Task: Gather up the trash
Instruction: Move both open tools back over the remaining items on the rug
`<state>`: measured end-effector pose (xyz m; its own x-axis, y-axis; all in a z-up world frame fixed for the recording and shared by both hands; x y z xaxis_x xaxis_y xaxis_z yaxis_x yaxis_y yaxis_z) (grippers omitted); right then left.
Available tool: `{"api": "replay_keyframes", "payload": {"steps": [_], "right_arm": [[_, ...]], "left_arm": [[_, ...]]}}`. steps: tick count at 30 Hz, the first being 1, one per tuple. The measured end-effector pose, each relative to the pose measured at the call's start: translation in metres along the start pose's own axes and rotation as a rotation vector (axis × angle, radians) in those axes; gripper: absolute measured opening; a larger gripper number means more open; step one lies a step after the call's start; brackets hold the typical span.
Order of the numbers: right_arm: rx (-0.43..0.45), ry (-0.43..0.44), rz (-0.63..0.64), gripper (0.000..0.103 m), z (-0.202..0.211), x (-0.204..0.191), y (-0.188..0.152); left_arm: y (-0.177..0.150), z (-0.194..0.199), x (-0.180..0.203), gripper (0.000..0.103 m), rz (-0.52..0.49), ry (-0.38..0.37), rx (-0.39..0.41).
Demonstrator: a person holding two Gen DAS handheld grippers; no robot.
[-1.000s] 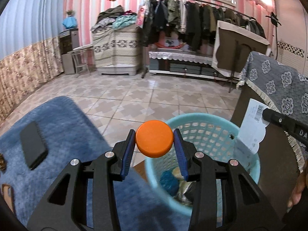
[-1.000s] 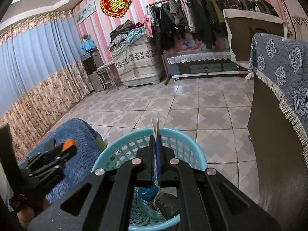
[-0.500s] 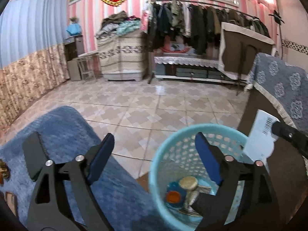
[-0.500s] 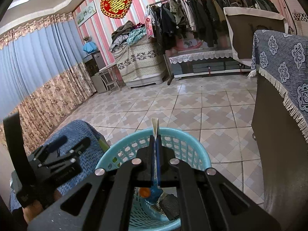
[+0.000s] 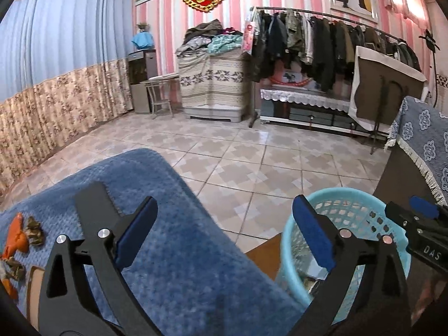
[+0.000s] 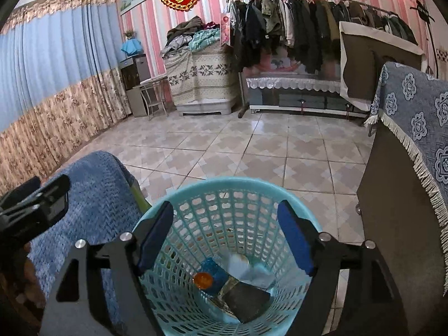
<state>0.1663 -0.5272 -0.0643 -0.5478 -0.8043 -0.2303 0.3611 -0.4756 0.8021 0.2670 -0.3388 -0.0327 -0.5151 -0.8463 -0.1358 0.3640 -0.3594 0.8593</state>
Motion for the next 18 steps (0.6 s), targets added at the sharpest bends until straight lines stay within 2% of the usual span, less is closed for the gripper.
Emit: {"api": "replay_keyframes", "payload": {"steps": [3,14,18], "right_arm": [[0.021,-0.019,0.007,0.088,0.004,-0.003,0.001],[0.073,-0.007,0.043,0.095,0.020,-0.032,0.006],[0.083,0.033,0.061,0.096,0.027,-0.053,0.004]], "left_arm": [[-0.003,0.010,-0.015,0.095,0.017,0.016,0.001],[-0.016,0.058,-0.078,0.097,0.082,0.112,0.018],[-0.027,0.074,-0.100,0.097,0.093,0.158,0.007]]}}
Point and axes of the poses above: each gripper's, at about its wrist camera, not at the fingertips, and z roughly against the way its jaws point, x to its right, y to its top, the point moved 5 cm from there along -z, roughly the way its jaws point, and after that the axes turned 7 degrees about -z, right-handed, at the moved point
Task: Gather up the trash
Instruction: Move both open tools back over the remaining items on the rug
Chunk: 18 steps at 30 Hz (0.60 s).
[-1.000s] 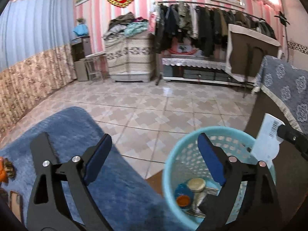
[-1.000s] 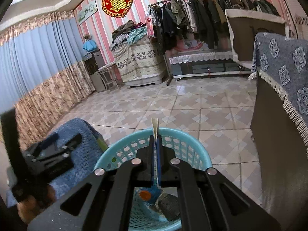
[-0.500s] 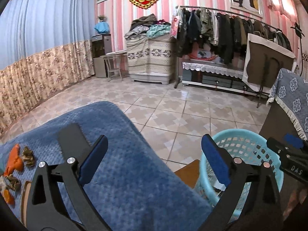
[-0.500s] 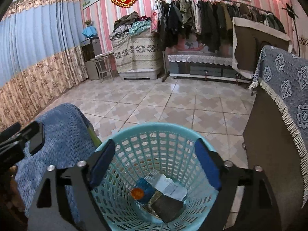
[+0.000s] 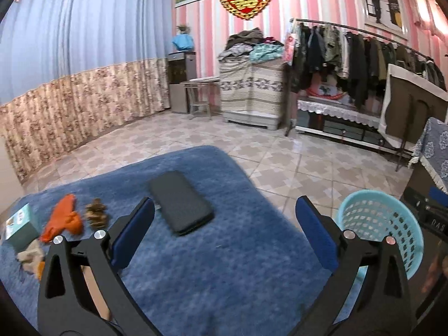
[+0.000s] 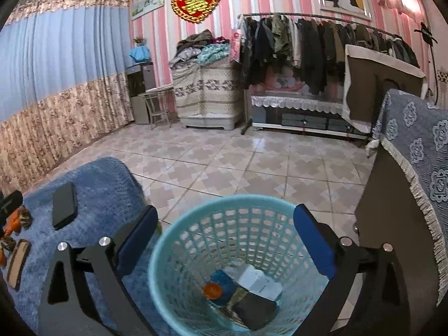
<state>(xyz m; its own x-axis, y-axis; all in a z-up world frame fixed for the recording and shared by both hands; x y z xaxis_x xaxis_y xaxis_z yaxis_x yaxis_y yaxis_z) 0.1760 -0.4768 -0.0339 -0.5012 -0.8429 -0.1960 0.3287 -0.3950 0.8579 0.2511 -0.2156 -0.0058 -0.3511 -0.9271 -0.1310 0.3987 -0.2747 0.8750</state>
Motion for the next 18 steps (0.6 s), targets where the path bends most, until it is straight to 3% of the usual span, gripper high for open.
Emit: {"api": "replay_keyframes", "payload": {"steps": [18], "right_arm": [[0.015,0.197,0.133,0.096,0.027,-0.125,-0.022]], "left_arm": [[-0.079,0.050,-0.147,0.097,0.128,0.193,-0.094]]}}
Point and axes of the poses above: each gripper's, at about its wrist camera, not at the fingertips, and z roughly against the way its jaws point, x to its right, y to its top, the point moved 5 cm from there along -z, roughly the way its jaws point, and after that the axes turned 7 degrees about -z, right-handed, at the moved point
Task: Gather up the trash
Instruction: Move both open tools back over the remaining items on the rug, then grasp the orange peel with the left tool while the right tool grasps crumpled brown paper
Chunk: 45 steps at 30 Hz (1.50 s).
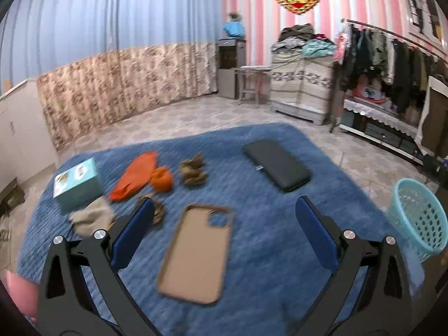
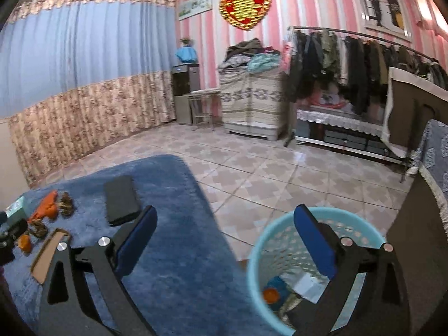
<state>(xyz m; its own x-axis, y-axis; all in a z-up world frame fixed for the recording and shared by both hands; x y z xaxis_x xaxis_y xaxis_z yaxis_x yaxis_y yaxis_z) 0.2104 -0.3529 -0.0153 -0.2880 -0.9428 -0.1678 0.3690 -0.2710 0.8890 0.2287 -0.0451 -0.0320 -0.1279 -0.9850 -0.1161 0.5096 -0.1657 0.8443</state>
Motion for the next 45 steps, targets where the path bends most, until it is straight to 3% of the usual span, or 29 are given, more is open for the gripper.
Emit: {"api": "replay_keyframes", "payload": {"steps": [12,21,28,35,39,42,44,45], "right_arm": [[-0.061,0.127,0.112,0.097,-0.012,-0.097,-0.032],[-0.103,0.161,0.215,0.098,-0.021,-0.143,-0.054],[-0.152,0.210,0.174,0.098,-0.037,-0.159,-0.065],[-0.209,0.174,0.194,0.098,-0.054,-0.171,-0.077],[-0.234,0.154,0.157,0.098,-0.062,-0.163,-0.076],[-0.231,0.137,0.137,0.098,-0.064,-0.159,-0.073],[-0.238,0.138,0.133,0.098,-0.066,-0.159,-0.073],[-0.240,0.135,0.133,0.098,-0.066,-0.159,-0.073]], "left_arm": [[-0.041,0.007,-0.090,0.097,0.076,0.142,-0.048],[-0.072,0.004,-0.133,0.097,0.120,0.185,-0.059],[-0.089,-0.012,-0.151,0.097,0.119,0.192,-0.123],[-0.080,-0.034,-0.143,0.097,0.129,0.132,-0.182],[-0.077,-0.049,-0.127,0.097,0.129,0.062,-0.210],[-0.080,-0.062,-0.117,0.084,0.103,0.047,-0.246],[-0.083,-0.072,-0.114,0.065,0.101,0.038,-0.281],[-0.084,-0.080,-0.112,0.060,0.109,0.021,-0.303]]}}
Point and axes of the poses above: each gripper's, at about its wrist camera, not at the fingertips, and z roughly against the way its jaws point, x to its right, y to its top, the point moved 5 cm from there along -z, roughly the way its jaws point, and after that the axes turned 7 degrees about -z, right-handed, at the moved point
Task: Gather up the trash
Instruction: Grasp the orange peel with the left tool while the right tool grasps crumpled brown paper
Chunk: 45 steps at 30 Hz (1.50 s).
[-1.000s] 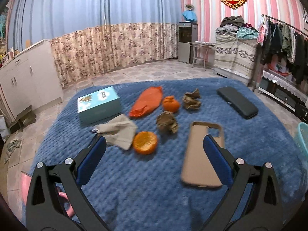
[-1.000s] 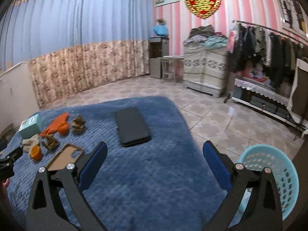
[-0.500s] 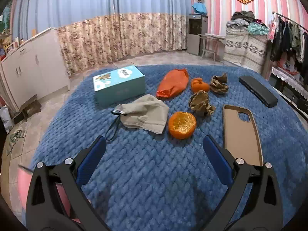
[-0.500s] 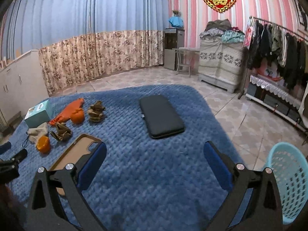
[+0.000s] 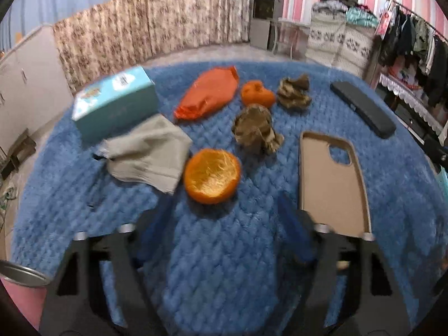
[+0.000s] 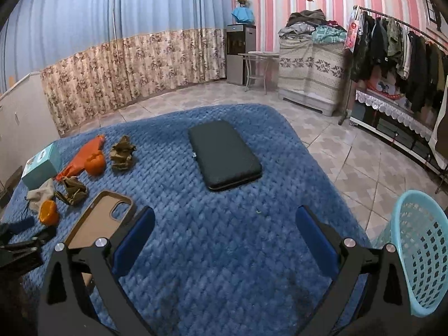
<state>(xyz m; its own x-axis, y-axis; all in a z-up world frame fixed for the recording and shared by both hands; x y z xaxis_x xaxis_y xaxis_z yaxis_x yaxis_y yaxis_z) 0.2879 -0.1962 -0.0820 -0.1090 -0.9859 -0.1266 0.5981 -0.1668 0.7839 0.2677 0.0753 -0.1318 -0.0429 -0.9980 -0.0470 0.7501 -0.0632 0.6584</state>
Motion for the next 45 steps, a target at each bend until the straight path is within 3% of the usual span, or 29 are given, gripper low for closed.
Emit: {"api": "replay_keyframes", "payload": {"steps": [6,8,11,16,20,26,34,42,45], "right_arm": [[-0.019,0.024,0.007,0.098,-0.006,-0.007,0.000],[-0.022,0.033,0.022,0.098,-0.007,-0.012,-0.001],[-0.021,0.038,0.044,0.098,-0.007,-0.020,-0.003],[-0.029,0.078,0.086,0.098,-0.008,-0.040,-0.011],[-0.013,0.107,0.156,0.098,-0.005,-0.062,-0.019],[-0.025,0.204,0.159,0.098,-0.002,-0.085,-0.027],[-0.039,0.272,0.190,0.098,-0.014,-0.121,-0.023],[-0.110,0.336,0.257,0.097,-0.042,-0.179,-0.024],[-0.149,0.361,0.286,0.084,-0.051,-0.196,-0.028]], "left_arm": [[0.012,-0.017,-0.007,0.056,0.040,0.018,0.001],[0.015,-0.018,-0.009,0.044,0.040,0.026,0.014],[0.016,-0.016,-0.008,0.037,0.025,0.029,0.034],[0.008,0.002,-0.016,0.036,0.039,0.072,0.086],[0.005,0.026,-0.035,0.036,0.046,0.166,0.172],[-0.006,0.040,-0.077,0.036,0.188,0.238,0.229],[-0.011,0.029,-0.099,0.036,0.293,0.253,0.196],[-0.012,0.023,-0.100,0.036,0.295,0.268,0.179],[-0.013,0.022,-0.102,0.036,0.307,0.264,0.172]]}}
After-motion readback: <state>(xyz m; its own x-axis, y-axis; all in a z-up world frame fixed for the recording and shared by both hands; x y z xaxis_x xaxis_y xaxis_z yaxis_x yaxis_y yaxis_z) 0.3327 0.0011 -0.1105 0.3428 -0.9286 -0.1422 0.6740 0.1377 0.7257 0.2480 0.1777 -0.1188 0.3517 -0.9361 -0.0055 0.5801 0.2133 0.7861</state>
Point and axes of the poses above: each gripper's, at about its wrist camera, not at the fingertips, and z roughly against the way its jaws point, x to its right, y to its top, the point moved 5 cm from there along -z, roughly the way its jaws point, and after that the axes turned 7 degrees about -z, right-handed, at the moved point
